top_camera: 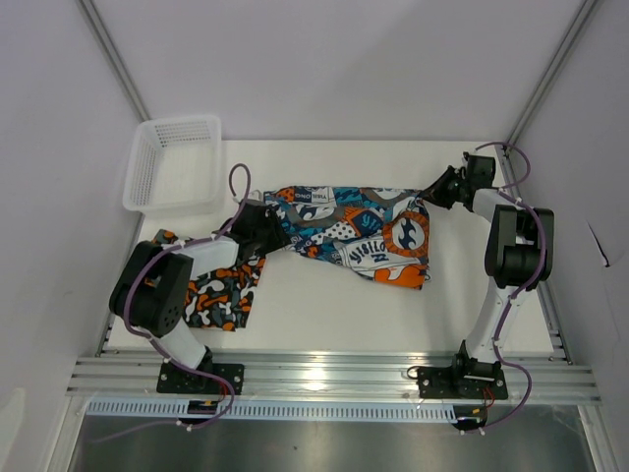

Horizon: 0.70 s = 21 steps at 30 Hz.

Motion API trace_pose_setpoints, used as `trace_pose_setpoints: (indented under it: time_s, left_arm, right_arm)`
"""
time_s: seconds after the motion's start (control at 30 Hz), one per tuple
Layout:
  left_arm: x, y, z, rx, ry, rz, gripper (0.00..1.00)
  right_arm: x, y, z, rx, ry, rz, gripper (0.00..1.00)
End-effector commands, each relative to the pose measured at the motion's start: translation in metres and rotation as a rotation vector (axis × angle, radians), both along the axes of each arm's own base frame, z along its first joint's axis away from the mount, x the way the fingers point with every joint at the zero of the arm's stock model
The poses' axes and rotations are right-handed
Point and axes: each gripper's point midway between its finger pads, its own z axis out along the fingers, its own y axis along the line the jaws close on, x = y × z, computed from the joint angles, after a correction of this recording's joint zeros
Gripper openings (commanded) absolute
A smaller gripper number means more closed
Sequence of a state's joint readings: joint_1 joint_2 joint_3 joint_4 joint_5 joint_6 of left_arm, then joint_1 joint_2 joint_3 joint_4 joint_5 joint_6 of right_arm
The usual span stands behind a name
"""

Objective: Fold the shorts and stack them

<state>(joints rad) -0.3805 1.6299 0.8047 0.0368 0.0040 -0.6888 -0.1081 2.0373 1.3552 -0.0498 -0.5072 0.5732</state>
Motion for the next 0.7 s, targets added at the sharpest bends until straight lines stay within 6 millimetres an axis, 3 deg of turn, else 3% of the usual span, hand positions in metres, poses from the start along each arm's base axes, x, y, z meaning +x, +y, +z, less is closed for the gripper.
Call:
trace_pose_setpoints:
  time_s: [0.0, 0.13, 0.43, 0.5, 0.67]
  left_arm:
    - [0.022, -0.011, 0.02, -0.047, -0.08, 0.021, 0.53]
    - [0.018, -0.019, 0.027, -0.086, -0.082, -0.016, 0.31]
    - [-0.009, -0.029, 0.04, -0.159, 0.012, -0.086, 0.1]
    - [-0.015, -0.029, 0.042, -0.175, 0.047, -0.1, 0.0]
    - [-0.019, -0.021, 0.06, -0.212, 0.089, -0.109, 0.0]
  right_arm:
    - [0.005, -0.002, 0.014, 0.013, -0.051, 0.005, 0.0]
    - [0.004, -0.002, 0.013, 0.014, -0.048, 0.004, 0.0]
    - [0.003, -0.003, 0.015, 0.006, -0.052, 0.001, 0.0]
    - [0.003, -0.004, 0.015, 0.002, -0.055, 0.0, 0.0]
    - [0.0, -0.003, 0.02, -0.009, -0.068, 0.01, 0.0]
